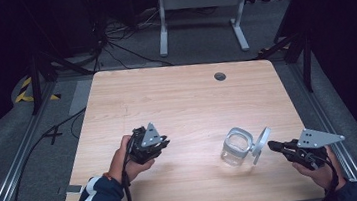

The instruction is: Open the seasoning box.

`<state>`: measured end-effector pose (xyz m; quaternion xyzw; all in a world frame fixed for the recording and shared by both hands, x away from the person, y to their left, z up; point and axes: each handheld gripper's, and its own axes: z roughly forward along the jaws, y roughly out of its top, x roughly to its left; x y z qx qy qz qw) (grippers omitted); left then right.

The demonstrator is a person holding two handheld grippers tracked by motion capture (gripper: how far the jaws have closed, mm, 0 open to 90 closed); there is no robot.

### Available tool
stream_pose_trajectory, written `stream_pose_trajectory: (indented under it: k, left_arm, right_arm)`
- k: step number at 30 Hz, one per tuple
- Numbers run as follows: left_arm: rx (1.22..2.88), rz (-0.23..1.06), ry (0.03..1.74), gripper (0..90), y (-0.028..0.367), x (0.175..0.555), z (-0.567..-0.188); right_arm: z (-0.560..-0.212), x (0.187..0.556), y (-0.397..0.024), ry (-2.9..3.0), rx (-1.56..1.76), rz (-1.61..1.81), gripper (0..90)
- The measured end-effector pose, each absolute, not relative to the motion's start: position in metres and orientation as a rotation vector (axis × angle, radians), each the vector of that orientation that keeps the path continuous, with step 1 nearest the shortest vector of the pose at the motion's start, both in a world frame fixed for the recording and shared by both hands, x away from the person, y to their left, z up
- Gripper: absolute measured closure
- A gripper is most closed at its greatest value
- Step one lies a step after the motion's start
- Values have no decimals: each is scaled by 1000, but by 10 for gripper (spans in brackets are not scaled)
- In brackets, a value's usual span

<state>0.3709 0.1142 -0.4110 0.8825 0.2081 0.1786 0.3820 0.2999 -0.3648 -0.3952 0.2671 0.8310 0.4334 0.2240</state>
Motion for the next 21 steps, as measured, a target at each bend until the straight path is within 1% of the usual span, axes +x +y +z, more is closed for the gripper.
stream_pose_trajectory:
  k: [1,3,7,8,9,11,13,16,20,21]
  left_arm:
    - [2262,450,549,782,122,370,-415]
    - [2285,482,583,761,138,367,-424]
    - [2270,455,673,722,167,365,-441]
    - [2270,455,673,710,167,365,-441]
    - [2263,442,696,710,173,365,-443]
    - [2241,431,721,680,184,365,-445]
    - [2225,421,731,661,192,367,-448]
    - [2216,404,752,584,198,369,-454]
    - [2226,381,770,499,202,371,-461]
    - [2227,374,771,483,203,372,-463]
  right_arm:
    - [-396,300,-367,2290,742,1196,875]
    - [-397,300,-372,2281,760,1180,861]
    - [-399,297,-381,2261,800,1142,821]
    - [-399,297,-381,2261,800,1142,821]
    - [-400,296,-384,2259,805,1128,795]
    - [-403,297,-391,2249,825,1098,758]
    - [-408,299,-397,2258,829,1065,699]
    - [-421,302,-409,2275,871,1014,570]
    - [-438,305,-423,2274,952,979,460]
    - [-442,306,-426,2274,958,958,448]
